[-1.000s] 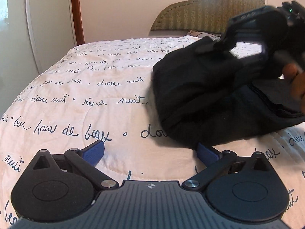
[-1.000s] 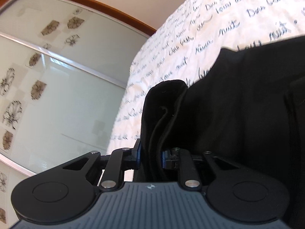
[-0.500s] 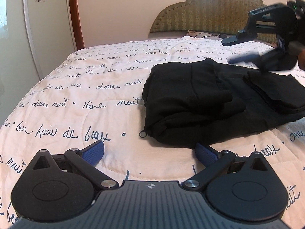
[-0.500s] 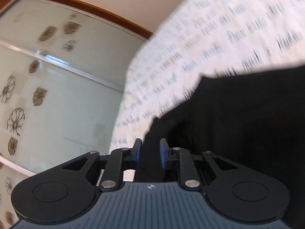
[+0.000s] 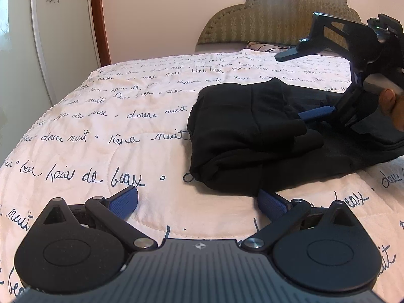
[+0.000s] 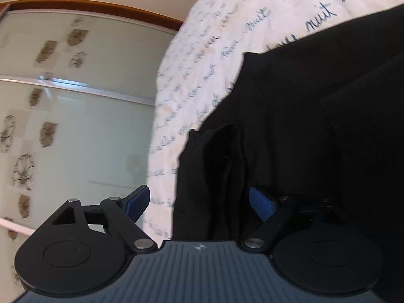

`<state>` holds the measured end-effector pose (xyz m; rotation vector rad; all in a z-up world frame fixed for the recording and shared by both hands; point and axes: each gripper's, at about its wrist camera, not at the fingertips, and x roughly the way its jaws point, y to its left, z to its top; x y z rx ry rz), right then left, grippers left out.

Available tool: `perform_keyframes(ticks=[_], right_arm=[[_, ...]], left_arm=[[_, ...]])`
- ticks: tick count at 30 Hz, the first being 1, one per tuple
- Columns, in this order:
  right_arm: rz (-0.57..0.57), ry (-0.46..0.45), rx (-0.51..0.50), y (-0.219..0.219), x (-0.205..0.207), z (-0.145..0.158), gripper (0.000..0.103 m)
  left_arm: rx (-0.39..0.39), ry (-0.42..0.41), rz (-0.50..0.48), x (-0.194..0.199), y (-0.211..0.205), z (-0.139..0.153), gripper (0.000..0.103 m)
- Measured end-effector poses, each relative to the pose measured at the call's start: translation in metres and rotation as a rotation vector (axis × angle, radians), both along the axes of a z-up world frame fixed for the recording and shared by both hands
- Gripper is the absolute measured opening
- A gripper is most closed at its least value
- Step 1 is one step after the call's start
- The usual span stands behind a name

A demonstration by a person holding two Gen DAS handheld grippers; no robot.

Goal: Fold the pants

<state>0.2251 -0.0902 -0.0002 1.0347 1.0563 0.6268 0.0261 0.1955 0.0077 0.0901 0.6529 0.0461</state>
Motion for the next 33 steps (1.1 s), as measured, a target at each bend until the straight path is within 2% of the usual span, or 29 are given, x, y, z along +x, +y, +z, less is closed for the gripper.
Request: perform_keyframes(ticks=[4, 8, 11, 14, 16, 17, 18, 19, 20, 21, 26, 31, 33], right_arm=[[0.075, 0.017, 0.060, 0.017, 0.000, -0.002, 0.087], [0.124, 0.005, -0.003, 0.039, 0.003, -0.002, 0.087], [0.070, 0.010, -0.011, 0.046, 0.006, -0.003, 0.089], [-0.042, -0.054, -0.059, 0.055, -0.002, 0.001, 0.089], [-0.001, -0.111, -0.135, 0.066, -0.004, 0.007, 0.088], [0.024, -0.135, -0.170, 0.071, -0.005, 0.010, 0.078], [0.045, -0.143, -0.205, 0.074, -0.007, 0.012, 0.050], [0.068, -0.145, -0.230, 0.075, -0.006, 0.012, 0.034], [0.084, -0.152, -0.220, 0.073, -0.006, 0.012, 0.028], [0.078, -0.165, -0.220, 0.071, -0.008, 0.014, 0.024], [0.059, -0.229, -0.227, 0.064, -0.013, 0.026, 0.019], [0.045, -0.233, -0.156, 0.050, -0.009, 0.032, 0.017], [0.050, -0.230, -0.145, 0.040, -0.007, 0.038, 0.017]], left_arm=[[-0.016, 0.008, -0.002, 0.002, 0.002, 0.000, 0.103], [-0.026, 0.009, -0.002, 0.002, 0.003, -0.001, 0.103], [-0.029, 0.008, -0.002, 0.002, 0.003, -0.001, 0.103], [-0.034, 0.010, -0.002, 0.002, 0.004, -0.001, 0.103], [-0.035, 0.010, -0.001, 0.002, 0.004, -0.001, 0.103], [-0.036, 0.009, -0.001, 0.002, 0.004, -0.001, 0.103], [-0.036, 0.009, -0.001, 0.002, 0.004, -0.001, 0.102], [-0.038, 0.008, -0.002, 0.002, 0.004, -0.001, 0.102], [-0.040, 0.007, -0.002, 0.002, 0.004, -0.001, 0.102], [-0.040, 0.004, -0.003, 0.002, 0.004, -0.001, 0.102], [-0.025, -0.019, -0.004, -0.002, 0.000, 0.001, 0.102], [0.013, -0.070, -0.007, -0.014, -0.007, 0.010, 0.101], [0.002, -0.090, -0.032, -0.022, -0.014, 0.016, 0.102]])
